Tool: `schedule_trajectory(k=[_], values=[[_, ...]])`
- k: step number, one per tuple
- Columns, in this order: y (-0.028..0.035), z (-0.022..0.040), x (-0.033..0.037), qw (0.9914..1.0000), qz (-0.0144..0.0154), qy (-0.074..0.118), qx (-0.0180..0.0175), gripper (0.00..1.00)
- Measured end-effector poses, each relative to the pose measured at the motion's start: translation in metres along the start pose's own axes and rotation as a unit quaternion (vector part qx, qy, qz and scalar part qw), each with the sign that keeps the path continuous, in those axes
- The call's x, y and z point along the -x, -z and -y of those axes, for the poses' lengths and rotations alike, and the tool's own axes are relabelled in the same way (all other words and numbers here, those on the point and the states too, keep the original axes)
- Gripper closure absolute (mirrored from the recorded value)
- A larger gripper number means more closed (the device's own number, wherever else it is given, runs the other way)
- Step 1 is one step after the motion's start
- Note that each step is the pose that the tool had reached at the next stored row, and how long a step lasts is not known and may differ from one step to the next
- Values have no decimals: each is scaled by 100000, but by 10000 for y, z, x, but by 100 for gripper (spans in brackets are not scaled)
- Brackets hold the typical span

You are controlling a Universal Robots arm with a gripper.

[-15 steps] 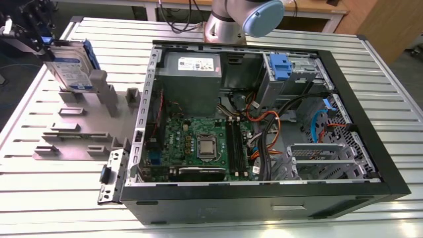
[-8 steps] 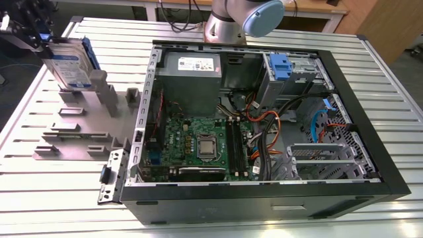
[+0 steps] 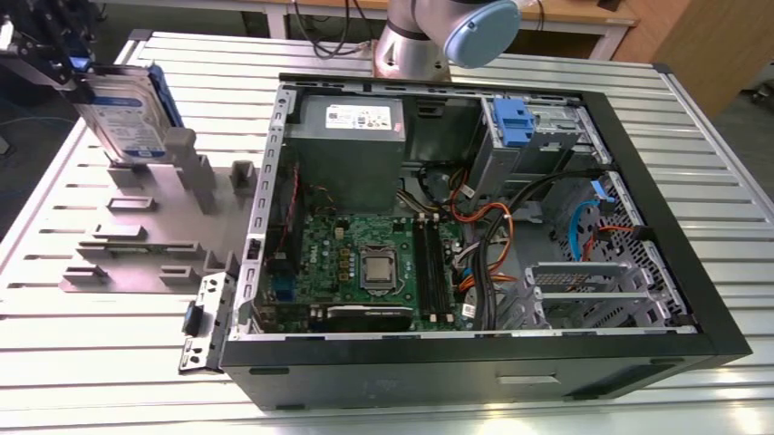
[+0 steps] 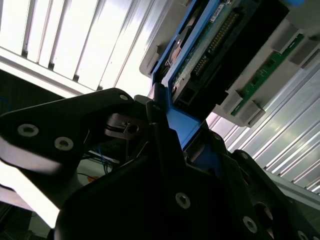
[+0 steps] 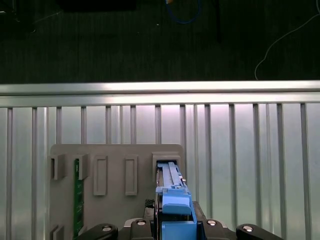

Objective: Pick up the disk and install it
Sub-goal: 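Pick up the disk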

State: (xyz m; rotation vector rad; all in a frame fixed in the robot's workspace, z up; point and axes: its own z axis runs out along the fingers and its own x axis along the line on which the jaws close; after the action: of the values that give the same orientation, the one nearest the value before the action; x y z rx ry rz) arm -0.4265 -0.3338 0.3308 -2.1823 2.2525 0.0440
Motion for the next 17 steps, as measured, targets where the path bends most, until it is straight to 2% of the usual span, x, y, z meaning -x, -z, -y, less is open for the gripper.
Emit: schedule_trajectory(k=[17], values=[[110,-2,2,100000,-4,0,5,64]])
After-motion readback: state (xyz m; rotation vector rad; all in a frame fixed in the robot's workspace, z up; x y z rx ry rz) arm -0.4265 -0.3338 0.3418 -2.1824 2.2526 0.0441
